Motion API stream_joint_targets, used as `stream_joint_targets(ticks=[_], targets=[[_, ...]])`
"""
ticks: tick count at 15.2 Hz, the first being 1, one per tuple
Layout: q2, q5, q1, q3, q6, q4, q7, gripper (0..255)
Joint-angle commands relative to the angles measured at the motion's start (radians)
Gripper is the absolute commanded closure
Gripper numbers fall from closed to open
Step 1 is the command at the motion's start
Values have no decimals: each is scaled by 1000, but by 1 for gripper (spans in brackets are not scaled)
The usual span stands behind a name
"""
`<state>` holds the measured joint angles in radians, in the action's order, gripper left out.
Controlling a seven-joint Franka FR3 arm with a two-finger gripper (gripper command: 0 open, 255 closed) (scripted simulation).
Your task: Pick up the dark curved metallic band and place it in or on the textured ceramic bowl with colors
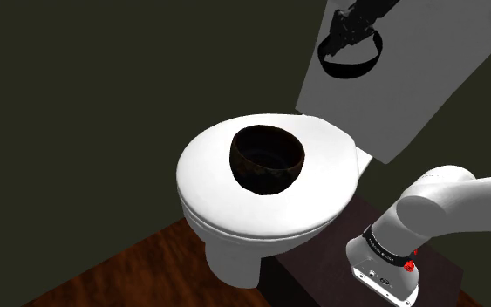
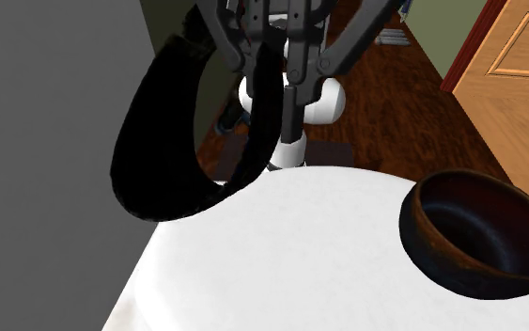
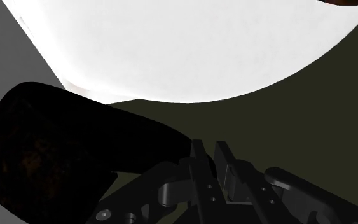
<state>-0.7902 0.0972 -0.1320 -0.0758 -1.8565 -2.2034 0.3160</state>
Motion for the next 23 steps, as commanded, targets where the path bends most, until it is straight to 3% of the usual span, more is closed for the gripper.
stream_joint_targets(ticks=[1, 14, 23], targets=[[-3, 14, 9, -52, 7, 9, 54, 255], [44, 82, 33, -355, 59, 145, 363, 255], [180, 73, -18, -613, 103, 361, 597, 255]])
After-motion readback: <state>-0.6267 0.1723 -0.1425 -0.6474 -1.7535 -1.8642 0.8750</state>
